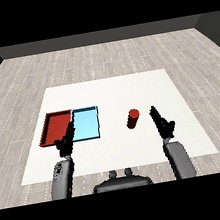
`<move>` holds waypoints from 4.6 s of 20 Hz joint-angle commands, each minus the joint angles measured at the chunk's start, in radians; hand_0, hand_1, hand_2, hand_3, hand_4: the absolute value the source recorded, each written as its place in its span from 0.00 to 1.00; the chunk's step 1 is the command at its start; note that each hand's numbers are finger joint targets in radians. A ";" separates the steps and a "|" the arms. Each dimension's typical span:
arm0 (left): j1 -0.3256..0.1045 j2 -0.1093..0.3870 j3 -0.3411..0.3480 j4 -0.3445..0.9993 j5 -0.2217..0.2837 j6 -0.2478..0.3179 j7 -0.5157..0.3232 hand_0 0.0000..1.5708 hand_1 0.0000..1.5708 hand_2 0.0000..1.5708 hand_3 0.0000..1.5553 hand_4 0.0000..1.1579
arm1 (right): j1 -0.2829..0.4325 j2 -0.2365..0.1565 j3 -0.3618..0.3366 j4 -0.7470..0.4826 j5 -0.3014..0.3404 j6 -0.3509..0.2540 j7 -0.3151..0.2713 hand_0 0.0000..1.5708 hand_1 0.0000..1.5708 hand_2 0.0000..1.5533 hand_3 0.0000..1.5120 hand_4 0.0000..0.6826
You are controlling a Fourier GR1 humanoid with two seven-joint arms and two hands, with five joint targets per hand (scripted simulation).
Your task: Pick the red can and put it in the red box
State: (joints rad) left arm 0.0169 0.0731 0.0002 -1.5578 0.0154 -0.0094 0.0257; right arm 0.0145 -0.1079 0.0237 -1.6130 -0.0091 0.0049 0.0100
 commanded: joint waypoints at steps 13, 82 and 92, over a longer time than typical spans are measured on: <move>-0.051 -0.005 0.084 -0.026 0.055 -0.054 -0.419 0.00 0.00 0.00 0.00 0.00 | -0.133 -0.150 -0.278 0.256 -0.198 0.253 -0.389 0.00 0.00 0.00 0.00 0.00; -0.060 -0.028 0.062 -0.025 0.080 -0.051 -0.429 0.00 0.00 0.00 0.00 0.00 | -0.639 0.079 -0.175 1.127 -0.130 0.213 -0.613 0.00 0.00 0.00 0.00 0.00; -0.012 -0.019 0.066 -0.092 0.082 -0.047 -0.416 0.00 0.00 0.00 0.00 0.00 | -0.685 0.091 -0.187 1.153 -0.150 0.205 -0.552 0.00 0.00 0.00 0.00 0.00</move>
State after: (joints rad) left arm -0.0370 0.0406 0.0635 -1.5992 0.0886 -0.0440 -0.4060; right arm -0.6456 -0.0404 -0.1659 -0.4665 -0.1565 0.2353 -0.5776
